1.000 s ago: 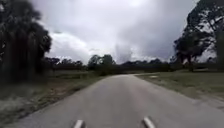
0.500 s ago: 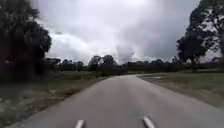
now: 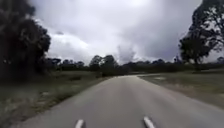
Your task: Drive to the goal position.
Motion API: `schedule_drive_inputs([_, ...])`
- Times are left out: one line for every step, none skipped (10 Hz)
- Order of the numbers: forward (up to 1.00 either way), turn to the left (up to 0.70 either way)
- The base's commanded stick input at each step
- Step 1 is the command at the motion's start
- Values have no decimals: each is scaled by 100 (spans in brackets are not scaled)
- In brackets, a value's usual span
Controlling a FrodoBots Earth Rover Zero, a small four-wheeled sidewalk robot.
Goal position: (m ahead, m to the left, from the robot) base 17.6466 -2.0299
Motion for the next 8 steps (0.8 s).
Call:
schedule_drive_inputs([85,0])
schedule_drive_inputs([85,0])
schedule_drive_inputs([85,0])
schedule_drive_inputs([85,0])
schedule_drive_inputs([85,0])
schedule_drive_inputs([85,0])
schedule_drive_inputs([85,0])
schedule_drive_inputs([85,0])
